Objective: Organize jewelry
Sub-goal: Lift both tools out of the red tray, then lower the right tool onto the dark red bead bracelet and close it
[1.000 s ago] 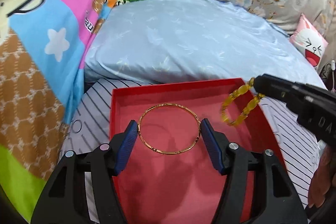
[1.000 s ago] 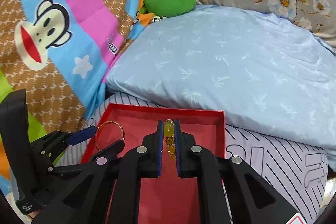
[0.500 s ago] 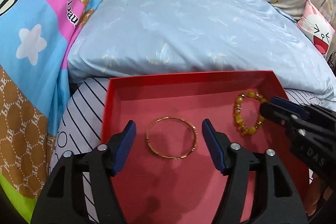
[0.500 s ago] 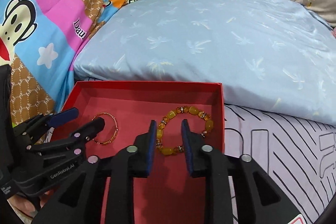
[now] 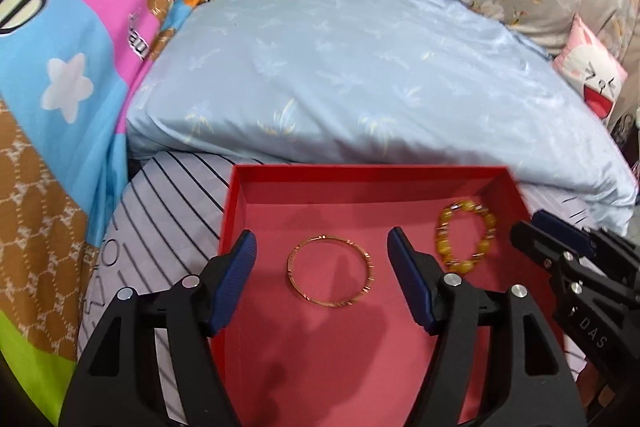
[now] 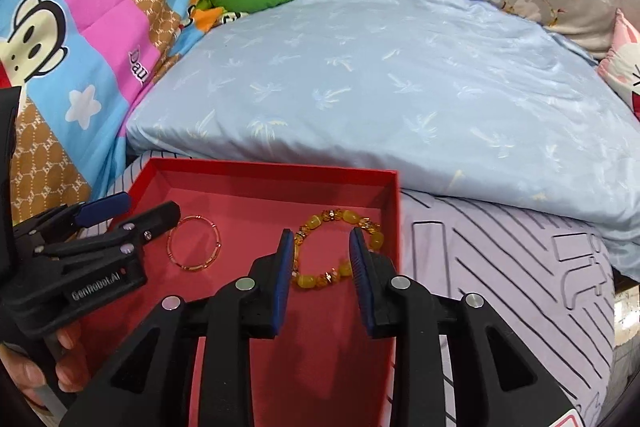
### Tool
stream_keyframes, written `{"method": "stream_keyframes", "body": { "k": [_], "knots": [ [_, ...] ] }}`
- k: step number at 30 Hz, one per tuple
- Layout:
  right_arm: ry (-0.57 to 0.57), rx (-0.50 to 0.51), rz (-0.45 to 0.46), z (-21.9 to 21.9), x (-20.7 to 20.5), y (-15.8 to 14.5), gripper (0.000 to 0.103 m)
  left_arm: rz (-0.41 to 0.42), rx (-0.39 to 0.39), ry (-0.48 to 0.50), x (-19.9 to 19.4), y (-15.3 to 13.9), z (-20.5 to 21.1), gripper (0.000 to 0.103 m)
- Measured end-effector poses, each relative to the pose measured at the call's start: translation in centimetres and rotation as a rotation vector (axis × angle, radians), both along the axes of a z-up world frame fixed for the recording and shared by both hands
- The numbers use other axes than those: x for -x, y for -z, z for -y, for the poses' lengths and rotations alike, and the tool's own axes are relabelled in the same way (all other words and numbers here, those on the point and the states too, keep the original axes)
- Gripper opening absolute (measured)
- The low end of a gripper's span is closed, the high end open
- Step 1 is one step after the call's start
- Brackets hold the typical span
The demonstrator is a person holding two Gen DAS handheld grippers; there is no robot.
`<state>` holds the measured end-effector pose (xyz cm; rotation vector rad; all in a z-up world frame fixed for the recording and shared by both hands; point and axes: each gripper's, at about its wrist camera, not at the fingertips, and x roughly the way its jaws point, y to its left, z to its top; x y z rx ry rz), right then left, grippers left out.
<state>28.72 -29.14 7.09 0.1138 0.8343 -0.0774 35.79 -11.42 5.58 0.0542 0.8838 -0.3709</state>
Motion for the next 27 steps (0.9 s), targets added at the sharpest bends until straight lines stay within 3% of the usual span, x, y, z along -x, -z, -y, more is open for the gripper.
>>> {"method": "stream_keyframes", "body": {
  "k": [4, 11, 19, 27],
  "knots": [
    [-0.008, 0.015, 0.043, 0.0, 4.4, -2.0, 0.039, 0.067, 0.001, -0.011, 3.1, -3.1, -1.2, 0.065],
    [-0.04, 0.039, 0.041, -1.3, 12.9, -2.8, 0.039, 0.118, -0.053, -0.036, 10.1, -5.0, -4.1, 0.068],
    [-0.055, 0.039, -0.014, -3.5, 21.2, -1.3, 0.039, 0.103, -0.086, -0.048, 18.0, -3.9, -6.5, 0.068],
    [-0.031, 0.047, -0.071, -4.7, 26.1, 1.7, 0.039, 0.04, -0.085, -0.069, 24.0, -0.6, -8.6, 0.068]
  ]
}}
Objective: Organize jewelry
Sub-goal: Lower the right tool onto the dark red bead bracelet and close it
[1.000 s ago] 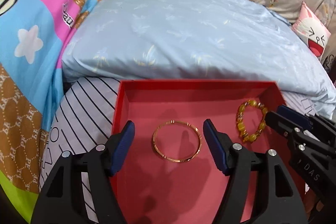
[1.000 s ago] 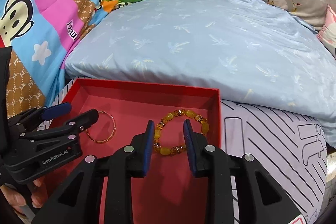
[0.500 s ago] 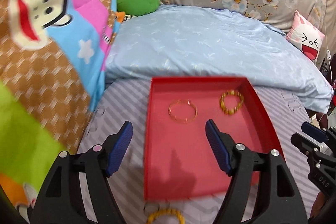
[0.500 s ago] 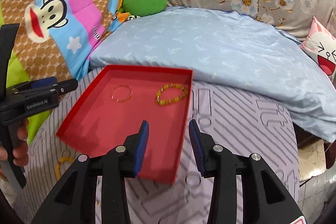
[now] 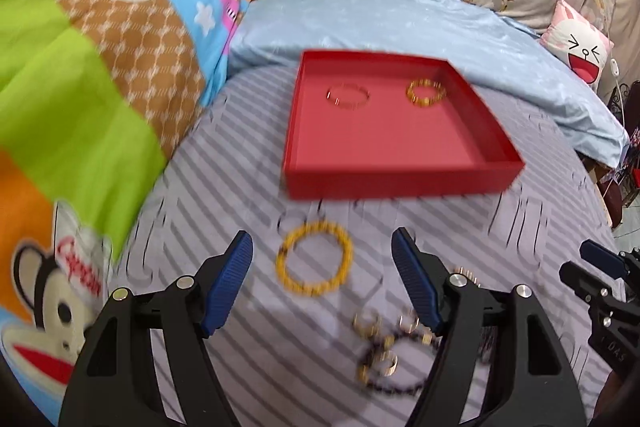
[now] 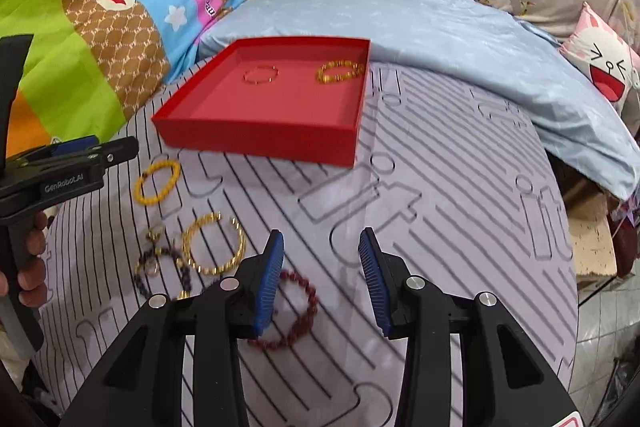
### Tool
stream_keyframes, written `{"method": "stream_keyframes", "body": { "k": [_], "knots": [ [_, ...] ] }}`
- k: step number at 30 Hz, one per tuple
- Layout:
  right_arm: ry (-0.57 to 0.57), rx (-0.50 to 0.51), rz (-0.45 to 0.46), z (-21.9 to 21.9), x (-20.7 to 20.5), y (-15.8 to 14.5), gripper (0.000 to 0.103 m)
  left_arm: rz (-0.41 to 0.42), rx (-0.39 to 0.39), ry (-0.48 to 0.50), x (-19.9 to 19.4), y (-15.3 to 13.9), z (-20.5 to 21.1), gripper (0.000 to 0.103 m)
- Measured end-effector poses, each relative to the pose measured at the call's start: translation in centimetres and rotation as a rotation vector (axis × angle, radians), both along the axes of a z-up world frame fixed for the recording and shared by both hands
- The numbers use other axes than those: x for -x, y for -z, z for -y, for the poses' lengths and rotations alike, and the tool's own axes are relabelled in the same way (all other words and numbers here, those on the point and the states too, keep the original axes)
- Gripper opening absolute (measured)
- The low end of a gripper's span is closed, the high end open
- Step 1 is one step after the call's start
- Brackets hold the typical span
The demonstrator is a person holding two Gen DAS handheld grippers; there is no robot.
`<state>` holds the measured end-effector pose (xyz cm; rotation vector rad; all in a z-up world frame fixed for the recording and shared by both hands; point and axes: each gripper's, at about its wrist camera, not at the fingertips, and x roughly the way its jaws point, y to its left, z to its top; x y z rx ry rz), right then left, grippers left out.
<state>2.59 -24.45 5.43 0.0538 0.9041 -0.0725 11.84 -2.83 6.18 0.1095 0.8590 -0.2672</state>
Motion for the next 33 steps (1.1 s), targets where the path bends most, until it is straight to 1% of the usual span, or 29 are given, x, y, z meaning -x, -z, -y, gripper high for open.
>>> {"method": "stream_keyframes", "body": {
  "k": [4, 6, 11, 16, 21, 23, 27, 28, 30, 32, 33],
  "knots": [
    [0.018, -0.009, -0.019, 0.0, 1.0, 1.4, 0.039, -0.03, 0.01, -0.02, 2.0, 1.5, -1.3, 0.068],
    [0.037, -0.018, -0.021, 0.2, 1.2, 1.9, 0.039, -0.039, 0.004, -0.029, 2.6, 2.1, -1.8, 0.068],
    [0.079, -0.037, -0.03, 0.5, 1.2, 3.1, 0.039, -0.07, 0.025, -0.051, 4.0, 3.5, -3.0, 0.068],
    [0.082, -0.034, -0.039, 0.3, 0.9, 3.9, 0.039, -0.077, 0.027, -0.049, 4.7, 4.0, -3.1, 0.068],
    [0.076, -0.023, -0.059, 0.1, 0.9, 4.7, 0.036, -0.088, 0.019, -0.038, 5.3, 4.7, -2.6, 0.068],
    [0.073, -0.024, -0.072, 0.1, 1.0, 5.2, 0.032, -0.093, 0.017, -0.03, 5.4, 4.9, -2.4, 0.068],
    [0.066, -0.035, -0.07, -0.1, 1.3, 5.4, 0.028, -0.094, 0.013, -0.019, 5.6, 5.2, -1.9, 0.068],
    [0.063, -0.036, -0.073, -0.2, 1.3, 5.5, 0.024, -0.095, 0.015, -0.018, 5.6, 5.3, -1.9, 0.068],
    [0.051, -0.018, -0.071, -0.5, 1.5, 5.5, 0.021, -0.097, 0.019, -0.015, 5.5, 5.4, -1.8, 0.068],
    [0.039, -0.016, -0.071, -0.7, 1.7, 5.5, 0.013, -0.099, 0.022, -0.013, 5.5, 5.5, -1.7, 0.068],
    [0.038, -0.016, -0.071, -0.8, 1.9, 5.5, 0.013, -0.101, 0.021, -0.014, 5.5, 5.6, -1.7, 0.068]
  ]
}}
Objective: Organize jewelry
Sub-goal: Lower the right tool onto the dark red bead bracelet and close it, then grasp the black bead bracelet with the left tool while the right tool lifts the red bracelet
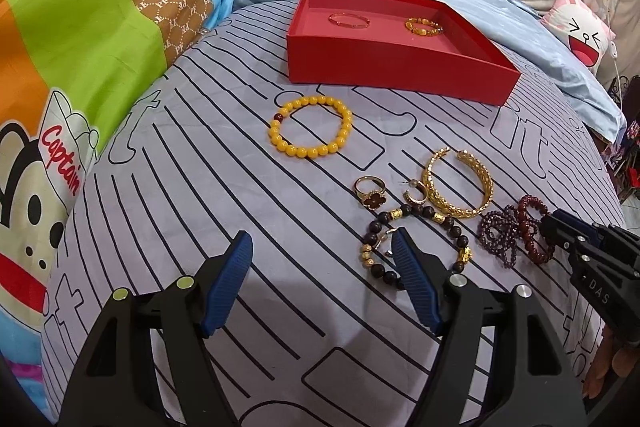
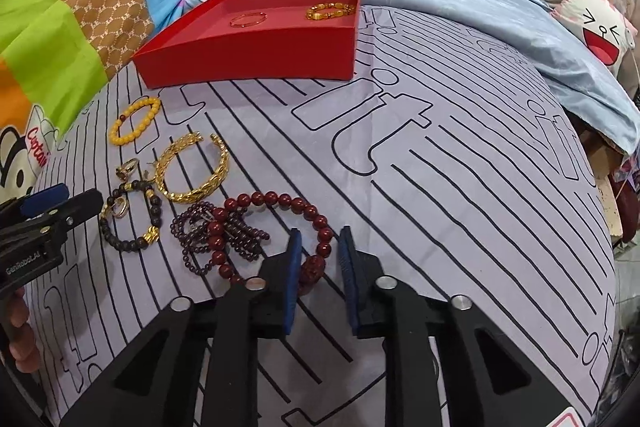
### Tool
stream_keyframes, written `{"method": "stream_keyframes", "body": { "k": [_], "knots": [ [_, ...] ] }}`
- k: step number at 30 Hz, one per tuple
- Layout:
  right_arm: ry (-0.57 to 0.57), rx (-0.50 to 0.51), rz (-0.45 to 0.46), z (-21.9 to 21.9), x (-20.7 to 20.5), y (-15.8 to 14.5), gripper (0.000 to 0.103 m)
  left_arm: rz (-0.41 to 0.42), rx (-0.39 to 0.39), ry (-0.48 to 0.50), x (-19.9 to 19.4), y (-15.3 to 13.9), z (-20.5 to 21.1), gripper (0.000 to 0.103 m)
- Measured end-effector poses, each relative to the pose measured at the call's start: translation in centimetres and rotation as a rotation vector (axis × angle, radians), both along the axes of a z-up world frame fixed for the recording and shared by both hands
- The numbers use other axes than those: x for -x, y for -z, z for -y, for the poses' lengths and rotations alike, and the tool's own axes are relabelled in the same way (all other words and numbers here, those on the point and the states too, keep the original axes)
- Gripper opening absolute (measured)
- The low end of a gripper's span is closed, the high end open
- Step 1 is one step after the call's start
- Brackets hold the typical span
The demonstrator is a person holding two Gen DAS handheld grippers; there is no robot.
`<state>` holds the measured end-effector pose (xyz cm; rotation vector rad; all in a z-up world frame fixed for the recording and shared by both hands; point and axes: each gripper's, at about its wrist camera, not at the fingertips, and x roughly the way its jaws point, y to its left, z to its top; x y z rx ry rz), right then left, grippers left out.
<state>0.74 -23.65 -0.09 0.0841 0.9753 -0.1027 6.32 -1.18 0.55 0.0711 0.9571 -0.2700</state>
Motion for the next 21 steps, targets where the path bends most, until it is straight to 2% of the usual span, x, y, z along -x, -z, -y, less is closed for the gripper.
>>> {"method": "stream_keyframes", "body": {
  "k": [7, 13, 21],
  "knots": [
    [0.005, -0.043, -0.016, 0.1, 0.9, -0.1, 0.011, -0.022, 0.01, 0.018, 0.3, 0.7, 0.3, 0.067],
    [0.023, -0.097, -0.03, 0.7, 1.8, -0.3, 0.011, -0.017, 0.003, 0.043, 0.6, 1.0, 1.0, 0.058],
    [0.032, -0.105, -0.035, 1.2, 2.6, -0.4, 0.011, -0.006, 0.031, 0.09, 1.1, 0.9, 1.5, 0.023]
  ]
}}
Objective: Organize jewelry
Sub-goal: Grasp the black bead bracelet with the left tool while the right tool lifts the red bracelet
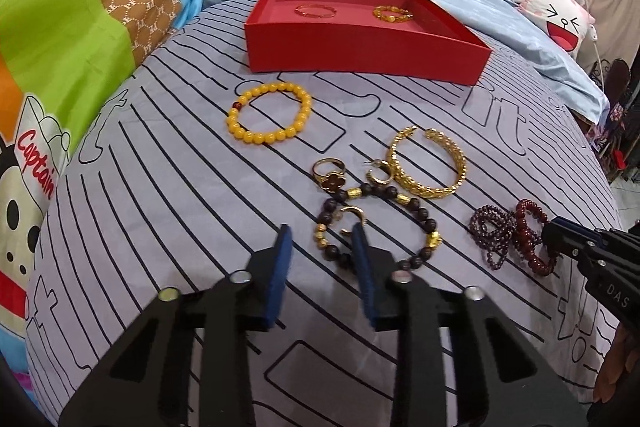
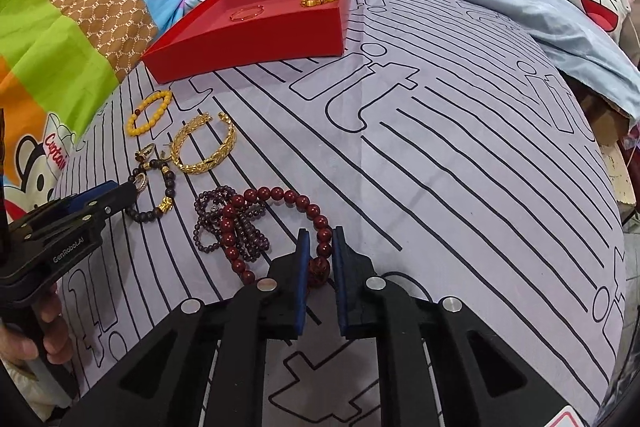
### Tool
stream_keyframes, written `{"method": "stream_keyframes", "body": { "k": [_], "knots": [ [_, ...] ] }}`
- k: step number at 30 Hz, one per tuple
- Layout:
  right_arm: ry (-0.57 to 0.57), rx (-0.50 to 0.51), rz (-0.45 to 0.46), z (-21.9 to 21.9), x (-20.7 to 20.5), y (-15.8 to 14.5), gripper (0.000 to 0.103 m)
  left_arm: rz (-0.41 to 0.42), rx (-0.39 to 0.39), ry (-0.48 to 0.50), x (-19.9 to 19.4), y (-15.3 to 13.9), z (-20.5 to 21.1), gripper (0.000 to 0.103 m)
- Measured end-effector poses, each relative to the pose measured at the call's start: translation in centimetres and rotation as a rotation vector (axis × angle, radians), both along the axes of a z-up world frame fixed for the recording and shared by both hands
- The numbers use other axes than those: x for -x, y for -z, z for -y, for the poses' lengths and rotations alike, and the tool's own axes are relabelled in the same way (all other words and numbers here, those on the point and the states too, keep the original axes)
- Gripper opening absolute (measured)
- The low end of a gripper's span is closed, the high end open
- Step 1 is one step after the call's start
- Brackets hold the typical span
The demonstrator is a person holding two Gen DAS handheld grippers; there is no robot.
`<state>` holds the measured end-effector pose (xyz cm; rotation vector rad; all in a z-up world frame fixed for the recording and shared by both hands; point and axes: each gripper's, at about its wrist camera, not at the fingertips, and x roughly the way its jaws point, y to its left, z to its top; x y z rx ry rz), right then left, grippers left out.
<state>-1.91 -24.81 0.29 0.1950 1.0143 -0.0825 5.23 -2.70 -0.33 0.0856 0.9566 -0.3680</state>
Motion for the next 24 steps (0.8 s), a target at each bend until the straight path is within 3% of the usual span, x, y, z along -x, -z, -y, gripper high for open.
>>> {"method": "stream_keyframes", "body": {
  "k": [5, 20, 22, 24],
  "knots": [
    [-0.001, -0.009, 0.003, 0.0, 0.3, -0.2, 0.011, -0.025, 0.041, 0.029, 0.4, -0.1, -0.2, 0.007],
    [-0.012, -0.005, 0.045, 0.0, 0.2, -2.0, 0.003, -0.027, 0.093, 0.056, 1.3, -1.9, -0.1, 0.007],
    [-0.02, -0.012, 0.03, 0.0, 0.0, -1.6, 0.003, -0.025, 0.097, 0.059, 1.3, -2.2, -0.1, 0.007],
    [-0.014, -0.01, 0.024, 0.0, -0.1, -1.3, 0.011, -0.025, 0.099, 0.06, 1.4, -2.3, 0.0, 0.007]
  ]
}}
